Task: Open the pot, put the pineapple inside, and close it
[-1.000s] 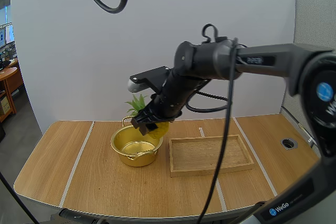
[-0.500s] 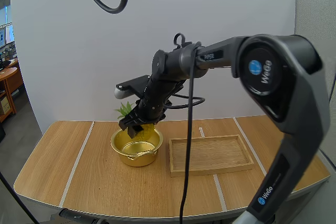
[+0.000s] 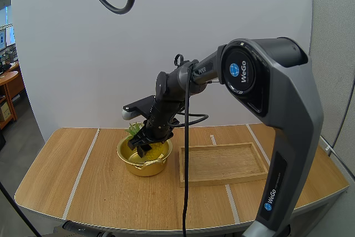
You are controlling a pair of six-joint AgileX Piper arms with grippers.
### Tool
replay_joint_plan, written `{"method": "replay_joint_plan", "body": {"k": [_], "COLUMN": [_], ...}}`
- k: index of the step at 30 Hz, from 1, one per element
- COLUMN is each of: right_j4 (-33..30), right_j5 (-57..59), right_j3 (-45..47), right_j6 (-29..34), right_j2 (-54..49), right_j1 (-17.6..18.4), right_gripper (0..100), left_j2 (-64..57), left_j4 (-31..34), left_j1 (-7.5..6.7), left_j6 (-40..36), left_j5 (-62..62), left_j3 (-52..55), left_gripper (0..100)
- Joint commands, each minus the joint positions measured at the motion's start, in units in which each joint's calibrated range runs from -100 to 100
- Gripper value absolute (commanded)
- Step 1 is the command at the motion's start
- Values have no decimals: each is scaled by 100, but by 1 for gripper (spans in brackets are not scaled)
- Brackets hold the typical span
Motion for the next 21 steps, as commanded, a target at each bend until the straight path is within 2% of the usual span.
{"method": "replay_joint_plan", "body": {"k": [1,11,21], "right_j4": [-43,-43,-33], "right_j5": [-203,-5,12], "right_j3": [-38,-255,-277], "right_j6": [-57,-35,-4], "right_j2": [71,516,537], "right_j1": [13,13,13], "right_gripper": [0,0,1], "left_j2": [-37,-37,-37], "left_j4": [-5,-5,-5], "left_j1": [-21,-21,-21], "left_j6": [-33,-33,-33], "left_j5": [-247,-247,-247], "left_j3": [-56,-56,-56], "left_gripper": [0,0,0]}}
